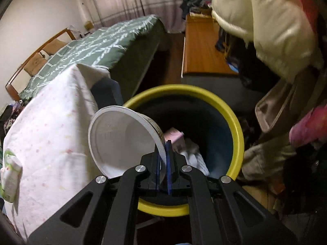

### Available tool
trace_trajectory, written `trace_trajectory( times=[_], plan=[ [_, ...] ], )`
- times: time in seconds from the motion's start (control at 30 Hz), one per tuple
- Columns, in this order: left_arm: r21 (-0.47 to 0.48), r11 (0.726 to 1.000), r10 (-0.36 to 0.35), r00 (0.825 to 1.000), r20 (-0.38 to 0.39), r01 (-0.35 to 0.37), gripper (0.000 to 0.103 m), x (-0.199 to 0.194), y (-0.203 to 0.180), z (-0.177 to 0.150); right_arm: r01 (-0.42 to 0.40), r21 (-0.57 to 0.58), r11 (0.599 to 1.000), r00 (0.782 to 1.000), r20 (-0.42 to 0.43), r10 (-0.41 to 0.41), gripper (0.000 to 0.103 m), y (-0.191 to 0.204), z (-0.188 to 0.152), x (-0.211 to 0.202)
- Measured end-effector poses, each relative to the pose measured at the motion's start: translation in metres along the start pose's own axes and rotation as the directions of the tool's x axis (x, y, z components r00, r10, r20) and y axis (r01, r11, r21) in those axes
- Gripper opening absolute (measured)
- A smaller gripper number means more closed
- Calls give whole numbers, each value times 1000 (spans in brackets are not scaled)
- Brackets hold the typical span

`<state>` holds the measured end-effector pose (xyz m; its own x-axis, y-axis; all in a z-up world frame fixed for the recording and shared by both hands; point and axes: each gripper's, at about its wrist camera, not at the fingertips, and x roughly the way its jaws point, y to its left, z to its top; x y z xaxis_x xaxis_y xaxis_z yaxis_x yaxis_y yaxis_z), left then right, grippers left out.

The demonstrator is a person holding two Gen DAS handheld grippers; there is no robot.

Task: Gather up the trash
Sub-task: 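Carry the white lidded cup over the bin and open the right tool, then grasp the green coconut-water bottle with the left tool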

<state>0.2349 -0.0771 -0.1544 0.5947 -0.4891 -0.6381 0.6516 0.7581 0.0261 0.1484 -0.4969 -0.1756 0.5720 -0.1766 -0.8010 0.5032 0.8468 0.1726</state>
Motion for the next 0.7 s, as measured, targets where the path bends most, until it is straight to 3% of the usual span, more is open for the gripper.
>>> trace_trajectory(
  times=[0.33, 0.4, 0.43, 0.47, 0.7],
  plan=[
    [32, 999, 5, 999, -47, -3, 98, 20, -13, 5, 62, 13, 998, 998, -20, -62, 6, -12, 0, 18],
    [33, 999, 8, 999, -52, -6, 98, 21, -14, 7, 88, 18, 996, 996, -10, -88, 19, -15, 3, 20],
    [33, 999, 8, 998, -54, -6, 98, 22, -14, 8, 89, 21, 996, 996, -2, -89, 35, -18, 5, 19],
    [31, 1000, 7, 998, -56, -5, 98, 22, -14, 9, 90, 20, 996, 996, 16, -91, 42, -18, 4, 16],
    [18, 1000, 19, 995, -95, -18, 98, 36, -10, 15, 76, -20, 997, 997, 35, -75, 43, -10, -1, 8]
  ],
)
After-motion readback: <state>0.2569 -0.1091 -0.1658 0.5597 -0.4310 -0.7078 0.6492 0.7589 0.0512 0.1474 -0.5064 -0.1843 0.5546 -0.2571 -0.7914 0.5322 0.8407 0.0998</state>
